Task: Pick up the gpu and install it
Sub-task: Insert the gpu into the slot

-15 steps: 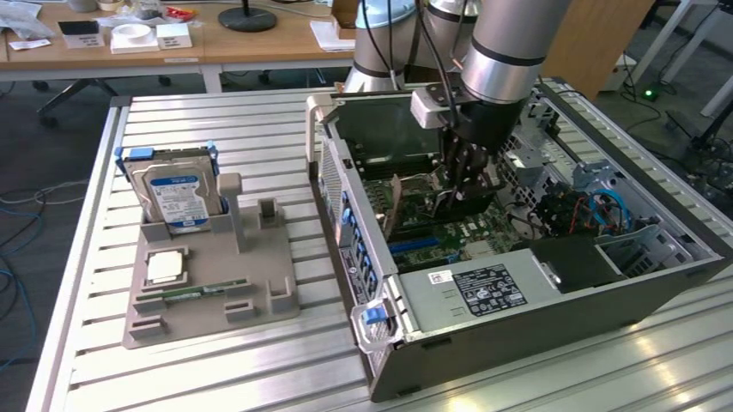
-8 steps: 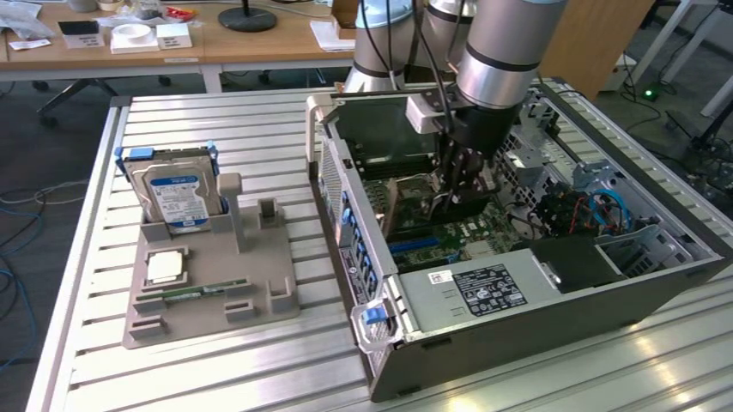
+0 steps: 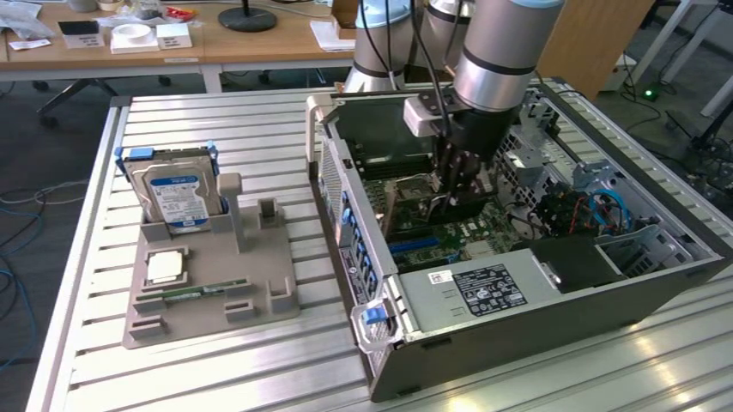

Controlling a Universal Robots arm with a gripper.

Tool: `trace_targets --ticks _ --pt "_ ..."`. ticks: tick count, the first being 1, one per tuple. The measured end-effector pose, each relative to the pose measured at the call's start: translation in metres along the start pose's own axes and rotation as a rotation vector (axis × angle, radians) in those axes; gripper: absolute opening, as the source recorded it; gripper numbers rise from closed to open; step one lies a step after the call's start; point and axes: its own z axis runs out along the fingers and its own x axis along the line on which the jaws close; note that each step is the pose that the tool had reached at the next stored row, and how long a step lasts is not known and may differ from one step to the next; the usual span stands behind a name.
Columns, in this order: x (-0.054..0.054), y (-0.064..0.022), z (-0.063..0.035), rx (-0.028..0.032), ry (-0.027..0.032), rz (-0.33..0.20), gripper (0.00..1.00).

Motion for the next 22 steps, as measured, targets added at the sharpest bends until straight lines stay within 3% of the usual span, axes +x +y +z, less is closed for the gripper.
trace_targets --ticks 11,22 --pt "0.000 0.0066 0.0086 0.0000 -0.0001 -0.001 0.26" --pt "0.003 0.0110 0.0103 0.0000 -0.0001 -0.004 0.26"
